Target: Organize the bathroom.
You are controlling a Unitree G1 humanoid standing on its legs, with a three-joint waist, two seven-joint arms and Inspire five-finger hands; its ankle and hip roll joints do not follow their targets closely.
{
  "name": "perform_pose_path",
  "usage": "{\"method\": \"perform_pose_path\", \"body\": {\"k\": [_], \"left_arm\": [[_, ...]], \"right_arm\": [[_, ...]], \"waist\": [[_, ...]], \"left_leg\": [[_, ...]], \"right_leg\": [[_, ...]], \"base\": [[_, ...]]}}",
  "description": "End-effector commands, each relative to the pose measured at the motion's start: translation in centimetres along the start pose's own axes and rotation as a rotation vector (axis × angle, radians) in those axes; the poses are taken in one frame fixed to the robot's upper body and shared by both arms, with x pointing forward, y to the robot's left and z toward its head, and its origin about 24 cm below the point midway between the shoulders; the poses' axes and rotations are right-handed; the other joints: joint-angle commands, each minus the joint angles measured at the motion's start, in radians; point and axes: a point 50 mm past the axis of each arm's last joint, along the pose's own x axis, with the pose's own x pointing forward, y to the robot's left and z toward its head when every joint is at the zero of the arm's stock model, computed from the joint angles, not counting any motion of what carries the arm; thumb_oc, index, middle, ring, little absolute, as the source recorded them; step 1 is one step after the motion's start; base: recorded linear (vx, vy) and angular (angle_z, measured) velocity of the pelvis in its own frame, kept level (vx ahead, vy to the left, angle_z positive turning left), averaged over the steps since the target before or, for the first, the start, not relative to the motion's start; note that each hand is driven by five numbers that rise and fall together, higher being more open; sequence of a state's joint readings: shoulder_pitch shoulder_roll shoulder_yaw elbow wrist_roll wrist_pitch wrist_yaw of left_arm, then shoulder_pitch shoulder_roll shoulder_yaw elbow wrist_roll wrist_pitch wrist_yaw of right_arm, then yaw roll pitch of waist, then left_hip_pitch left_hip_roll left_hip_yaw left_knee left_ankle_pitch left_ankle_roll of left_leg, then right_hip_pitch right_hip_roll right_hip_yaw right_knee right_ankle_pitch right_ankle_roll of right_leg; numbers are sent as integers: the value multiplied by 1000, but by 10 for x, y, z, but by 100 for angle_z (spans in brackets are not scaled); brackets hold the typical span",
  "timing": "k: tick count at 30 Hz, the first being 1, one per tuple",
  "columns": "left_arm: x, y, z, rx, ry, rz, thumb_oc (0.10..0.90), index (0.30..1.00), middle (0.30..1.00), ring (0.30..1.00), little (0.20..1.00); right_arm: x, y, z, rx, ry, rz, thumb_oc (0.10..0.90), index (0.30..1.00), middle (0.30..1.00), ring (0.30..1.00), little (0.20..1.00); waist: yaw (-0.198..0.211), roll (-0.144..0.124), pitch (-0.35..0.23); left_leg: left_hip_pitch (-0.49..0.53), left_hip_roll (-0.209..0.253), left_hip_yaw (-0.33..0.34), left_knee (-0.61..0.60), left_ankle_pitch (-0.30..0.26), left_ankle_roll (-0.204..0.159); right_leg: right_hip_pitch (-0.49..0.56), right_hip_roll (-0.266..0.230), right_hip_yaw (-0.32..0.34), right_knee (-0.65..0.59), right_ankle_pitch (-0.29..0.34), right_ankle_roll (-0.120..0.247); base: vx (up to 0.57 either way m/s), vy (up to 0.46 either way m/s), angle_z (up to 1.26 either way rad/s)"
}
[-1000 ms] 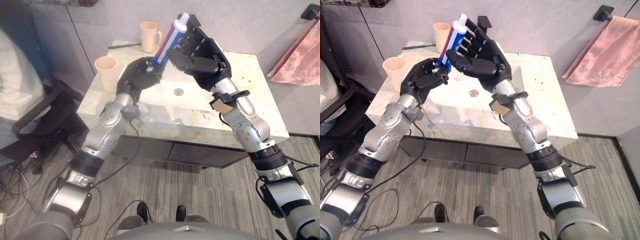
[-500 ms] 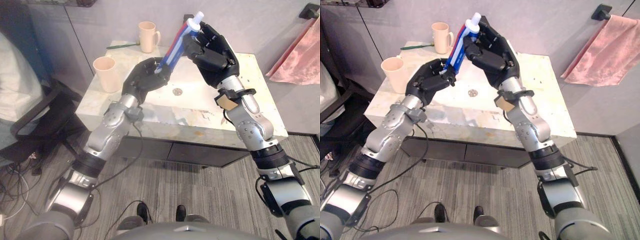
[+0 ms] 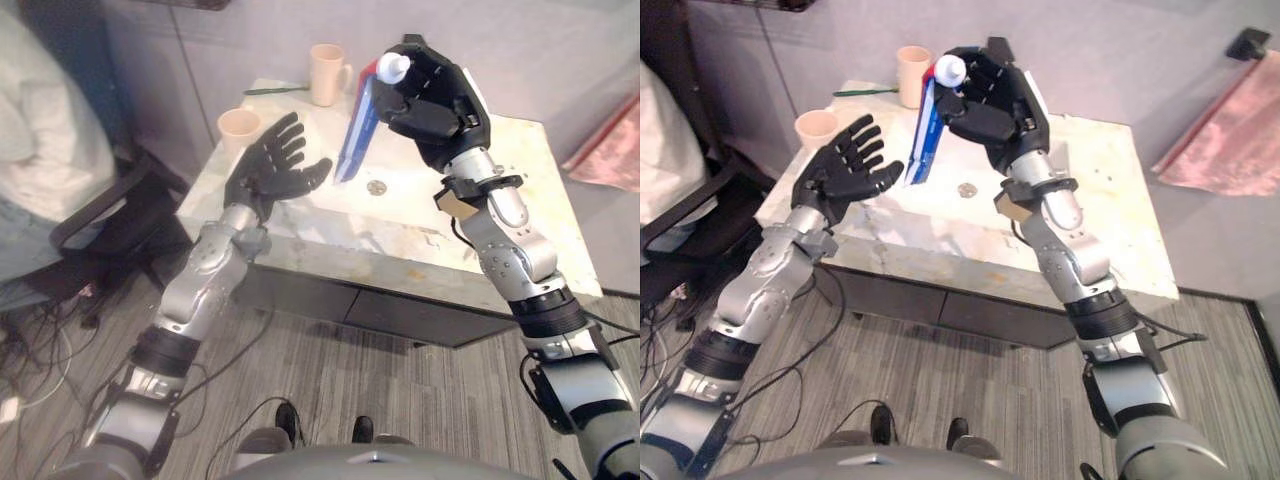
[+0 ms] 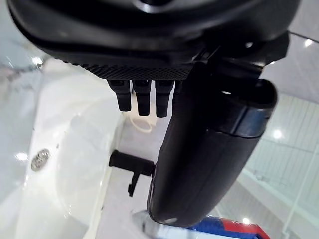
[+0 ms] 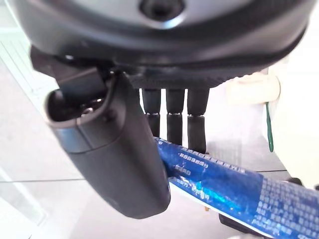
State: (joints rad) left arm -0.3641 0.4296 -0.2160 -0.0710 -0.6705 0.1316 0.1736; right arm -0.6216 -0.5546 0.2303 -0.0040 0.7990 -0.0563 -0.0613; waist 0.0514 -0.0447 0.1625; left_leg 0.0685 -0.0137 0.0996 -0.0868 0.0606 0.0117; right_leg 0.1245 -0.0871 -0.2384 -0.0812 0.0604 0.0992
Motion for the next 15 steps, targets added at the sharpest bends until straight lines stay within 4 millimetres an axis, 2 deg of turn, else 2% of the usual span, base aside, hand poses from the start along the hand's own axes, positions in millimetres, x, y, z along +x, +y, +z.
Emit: {"method": "perform_pose_path", "body": {"k": [1,4,5,7,8,10,11,13,15], "left_arm": [[-2,-8,36,93,-156,-101,800,900,900,900,900],[-7,-5,33,118,-144,-123,800,900,900,900,900],[-7,-2,32,104,-132,-129,800,900,900,900,900],[-8,-1,32,101,-134,-132,800,900,900,900,900],[-9,1,32,98,-139,-133,800,900,900,900,900],[-12,5,31,68,-136,-133,800,900,900,900,900],[-16,9,31,79,-145,-123,800,900,900,900,900],[-20,12,31,97,-148,-113,800,900,900,900,900],[-28,25,24,133,-117,-59,800,900,900,900,900]], "right_arm": [[14,2,90,-50,-475,1,400,300,300,300,300],[12,-10,102,-79,-503,-44,400,300,300,300,300],[11,-17,107,-103,-516,-66,400,300,300,300,300],[11,-18,108,-111,-520,-73,400,300,300,300,300],[10,-22,113,-120,-530,-86,400,300,300,300,300],[7,-26,119,-152,-541,-106,400,300,300,300,300],[5,-26,123,-160,-559,-119,400,300,300,300,300],[3,-26,129,-184,-580,-128,400,300,300,300,300],[2,-30,141,-252,-615,-163,400,300,300,300,300]], "waist": [[38,7,-99],[40,11,-91],[36,13,-95],[34,13,-96],[31,11,-100],[24,4,-103],[23,-1,-101],[26,-3,-99],[47,-12,-106]], "left_leg": [[30,-50,-32,0,-68,32],[32,-52,-72,0,-63,32],[31,-52,-98,0,-60,30],[31,-52,-107,0,-60,30],[28,-55,-123,0,-59,29],[25,-64,-142,0,-62,28],[18,-69,-146,0,-51,27],[14,-69,-149,0,-48,26],[7,-74,-163,0,-55,19]], "right_leg": [[-95,-41,-53,248,-36,44],[-113,-41,-12,277,-41,41],[-108,-19,27,245,-68,34],[-104,-11,40,229,-76,31],[-96,7,69,190,-84,27],[-83,34,109,118,-64,22],[-92,51,130,88,-33,18],[-92,58,139,81,-27,15],[-64,61,113,33,-20,10]], "base": [[-31,25,41],[1,-17,58],[18,-36,36],[27,-34,58],[59,-64,79],[60,-84,67],[68,-80,70],[40,-102,67],[68,-160,37]]}}
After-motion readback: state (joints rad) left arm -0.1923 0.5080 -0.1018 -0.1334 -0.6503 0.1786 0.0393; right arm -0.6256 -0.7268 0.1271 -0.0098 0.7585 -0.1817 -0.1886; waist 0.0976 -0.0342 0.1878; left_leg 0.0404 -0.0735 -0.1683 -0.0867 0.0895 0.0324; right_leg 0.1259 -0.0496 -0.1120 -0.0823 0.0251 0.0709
